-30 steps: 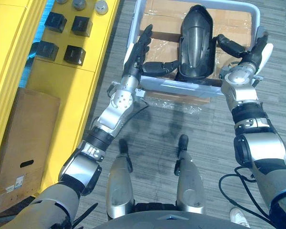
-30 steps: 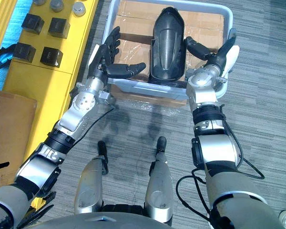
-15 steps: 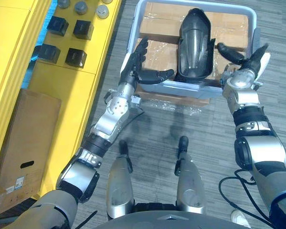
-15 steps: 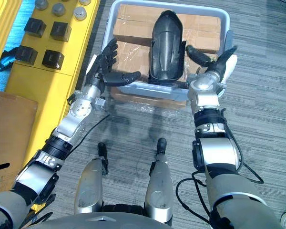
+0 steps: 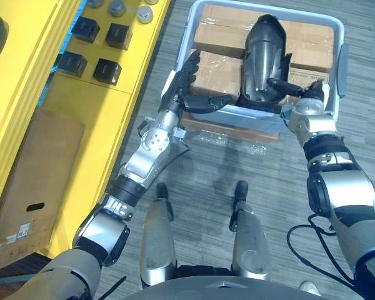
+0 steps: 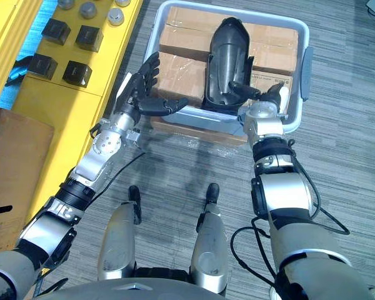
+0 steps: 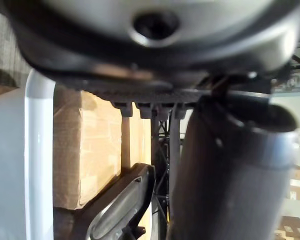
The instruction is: Walk over and take three plastic housings, then place them on the shelf
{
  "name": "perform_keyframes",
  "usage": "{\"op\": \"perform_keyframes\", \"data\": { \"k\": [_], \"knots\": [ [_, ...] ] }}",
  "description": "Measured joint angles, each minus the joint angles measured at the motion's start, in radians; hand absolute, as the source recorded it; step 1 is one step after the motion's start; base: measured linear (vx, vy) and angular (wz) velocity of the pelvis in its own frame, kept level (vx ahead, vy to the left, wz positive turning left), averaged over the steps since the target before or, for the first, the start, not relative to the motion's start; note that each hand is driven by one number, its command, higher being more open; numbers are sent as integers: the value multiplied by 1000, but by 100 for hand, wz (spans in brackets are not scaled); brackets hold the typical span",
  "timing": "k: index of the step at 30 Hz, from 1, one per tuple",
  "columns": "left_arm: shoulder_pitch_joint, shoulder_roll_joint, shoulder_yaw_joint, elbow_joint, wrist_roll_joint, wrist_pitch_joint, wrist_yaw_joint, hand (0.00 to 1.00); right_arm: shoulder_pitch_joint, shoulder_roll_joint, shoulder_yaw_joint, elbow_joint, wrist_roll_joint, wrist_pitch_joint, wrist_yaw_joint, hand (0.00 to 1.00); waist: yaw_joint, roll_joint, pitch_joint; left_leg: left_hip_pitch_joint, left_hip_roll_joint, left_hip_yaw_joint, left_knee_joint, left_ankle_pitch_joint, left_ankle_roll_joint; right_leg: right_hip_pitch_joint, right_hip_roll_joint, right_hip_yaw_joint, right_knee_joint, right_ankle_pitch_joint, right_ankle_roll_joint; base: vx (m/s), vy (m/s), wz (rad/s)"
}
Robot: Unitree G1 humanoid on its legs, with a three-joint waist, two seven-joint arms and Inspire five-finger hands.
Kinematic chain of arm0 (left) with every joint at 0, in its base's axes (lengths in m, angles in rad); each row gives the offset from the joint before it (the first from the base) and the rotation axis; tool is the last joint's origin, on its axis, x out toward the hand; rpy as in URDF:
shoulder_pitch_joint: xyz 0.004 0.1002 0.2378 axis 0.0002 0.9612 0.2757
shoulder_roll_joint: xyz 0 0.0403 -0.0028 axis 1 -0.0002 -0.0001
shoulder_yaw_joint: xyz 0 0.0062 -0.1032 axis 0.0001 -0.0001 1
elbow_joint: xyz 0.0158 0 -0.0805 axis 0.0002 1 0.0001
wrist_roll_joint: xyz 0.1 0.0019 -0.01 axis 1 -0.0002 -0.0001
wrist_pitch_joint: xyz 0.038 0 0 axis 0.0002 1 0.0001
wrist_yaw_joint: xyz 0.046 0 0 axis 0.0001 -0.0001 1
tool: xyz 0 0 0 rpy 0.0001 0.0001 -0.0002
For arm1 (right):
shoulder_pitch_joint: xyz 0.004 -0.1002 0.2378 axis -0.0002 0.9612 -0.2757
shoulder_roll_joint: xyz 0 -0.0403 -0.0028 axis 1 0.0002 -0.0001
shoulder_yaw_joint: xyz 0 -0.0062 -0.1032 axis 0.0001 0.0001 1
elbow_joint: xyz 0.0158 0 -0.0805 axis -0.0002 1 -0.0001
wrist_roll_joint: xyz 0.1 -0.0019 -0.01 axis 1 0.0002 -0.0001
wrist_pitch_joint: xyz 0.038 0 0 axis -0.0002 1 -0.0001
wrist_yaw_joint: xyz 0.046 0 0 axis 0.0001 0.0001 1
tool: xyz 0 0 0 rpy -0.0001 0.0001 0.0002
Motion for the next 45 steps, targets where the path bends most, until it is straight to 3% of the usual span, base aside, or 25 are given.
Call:
{"op": "perform_keyframes", "data": {
  "k": [8,13,16,17,22,27,33,42,45],
  "knots": [
    [0,-2,-23,0,-9,-26,-15,100,-77,0,13,38,-35,-1,-40,100,16,1,-1,-13,-1,-13,5,0,0,0,0,-13,0,0,0,13,7,4],
    [0,-10,-33,0,-88,-86,-15,100,-103,-2,13,46,-35,-1,-72,100,19,5,0,-19,-2,-17,11,0,1,-1,-2,-17,2,0,0,7,6,2],
    [-7,-32,-37,-1,-129,-125,-15,100,-119,-15,9,69,-35,28,-70,100,25,21,-5,-33,-7,-21,17,0,2,-11,-6,-18,3,0,0,-6,13,3],
    [-11,-39,-38,-5,-130,-129,-15,100,-119,-21,8,72,-35,34,-69,0,27,26,-8,-42,-8,-23,19,0,3,-16,-8,-20,3,0,0,-16,21,6],
    [-43,-55,-50,-70,-186,-172,-14,100,-144,-58,-6,125,-75,112,-24,0,54,71,-8,-96,-14,-40,28,6,9,-63,-13,-32,19,2,2,-2,8,8],
    [-47,-90,-75,-109,-216,-177,-7,100,-165,-198,-10,133,-160,199,20,0,83,82,-10,-149,-32,-56,36,13,17,-105,-30,-48,35,1,3,9,16,12],
    [17,-94,-101,-110,-239,-177,2,100,-134,-227,-30,138,-256,269,56,0,92,106,-11,-172,-36,-67,46,13,19,-117,-37,-66,43,-5,6,20,9,6],
    [174,-73,-94,-159,-317,-177,8,100,-53,-241,-68,110,-353,258,42,0,101,133,-18,-176,-49,-86,49,16,21,-121,-56,-91,89,-33,7,8,3,9],
    [221,-68,-76,-195,-323,-177,6,100,-16,-245,-79,116,-353,212,39,0,101,137,-21,-171,-50,-97,49,17,22,-104,-57,-108,88,-33,7,7,7,11]
  ]
}}
